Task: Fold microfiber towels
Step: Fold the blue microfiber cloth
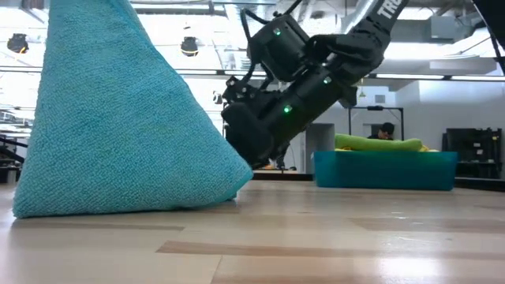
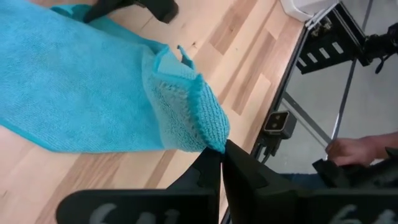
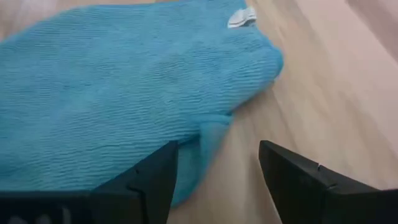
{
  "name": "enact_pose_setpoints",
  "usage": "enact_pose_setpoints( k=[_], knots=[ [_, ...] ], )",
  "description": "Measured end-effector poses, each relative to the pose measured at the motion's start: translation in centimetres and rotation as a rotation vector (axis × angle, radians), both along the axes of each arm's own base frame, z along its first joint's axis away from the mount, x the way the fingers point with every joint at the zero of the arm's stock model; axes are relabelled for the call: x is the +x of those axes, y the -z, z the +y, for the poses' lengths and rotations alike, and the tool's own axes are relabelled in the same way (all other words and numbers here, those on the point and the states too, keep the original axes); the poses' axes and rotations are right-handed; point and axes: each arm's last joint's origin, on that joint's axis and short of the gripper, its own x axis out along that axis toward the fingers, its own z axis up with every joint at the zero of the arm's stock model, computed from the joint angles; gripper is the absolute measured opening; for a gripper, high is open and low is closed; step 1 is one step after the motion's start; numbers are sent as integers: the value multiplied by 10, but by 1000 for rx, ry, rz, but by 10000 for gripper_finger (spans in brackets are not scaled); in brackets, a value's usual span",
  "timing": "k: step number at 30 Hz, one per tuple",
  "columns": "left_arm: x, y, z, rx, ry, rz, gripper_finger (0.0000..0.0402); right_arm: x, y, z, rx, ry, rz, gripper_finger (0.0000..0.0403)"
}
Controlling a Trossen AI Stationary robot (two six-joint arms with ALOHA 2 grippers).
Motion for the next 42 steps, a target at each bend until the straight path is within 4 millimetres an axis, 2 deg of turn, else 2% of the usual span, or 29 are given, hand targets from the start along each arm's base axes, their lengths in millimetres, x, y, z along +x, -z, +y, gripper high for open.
enact_pose_setpoints(
  k=[3, 7, 10, 13, 15, 18, 22, 26, 30, 36, 39, 42],
  knots=[
    [0, 0, 0, 8, -10, -5, 0, -1, 1, 1, 25, 3, 16, 235],
    [0, 0, 1, 19, -10, -11, 0, -1, 6, 0, 36, 13, 37, 190],
    [0, 0, 1, 29, -18, -18, 0, -2, 6, -1, 62, 36, 47, 125],
    [0, 0, 1, 41, -7, -21, 0, -2, 4, -7, 146, 42, 53, 35],
    [0, 0, 1, 50, 2, -23, 0, -2, -3, -14, 226, 58, 45, 17],
    [0, 0, 1, 71, 24, -26, 0, -5, -32, -26, 298, 121, -4, 17],
    [-2, 2, 3, 134, 67, -2, 0, -22, -89, -46, 288, 198, -78, 8],
    [-5, 5, 8, 253, 123, 33, 0, -56, -143, -57, 198, 329, -108, 6],
    [-9, 10, 19, 402, 164, 108, 0, -97, -183, -64, 123, 473, -109, 5],
    [-18, 16, 40, 684, 288, 273, 0, -158, -226, -54, 50, 645, -159, 3],
    [-20, 16, 50, 786, 269, 324, 0, -179, -235, -48, 98, 681, -169, 3],
    [-20, 7, 56, 838, 242, 342, 0, -190, -237, -35, 159, 688, -163, 3]
  ],
)
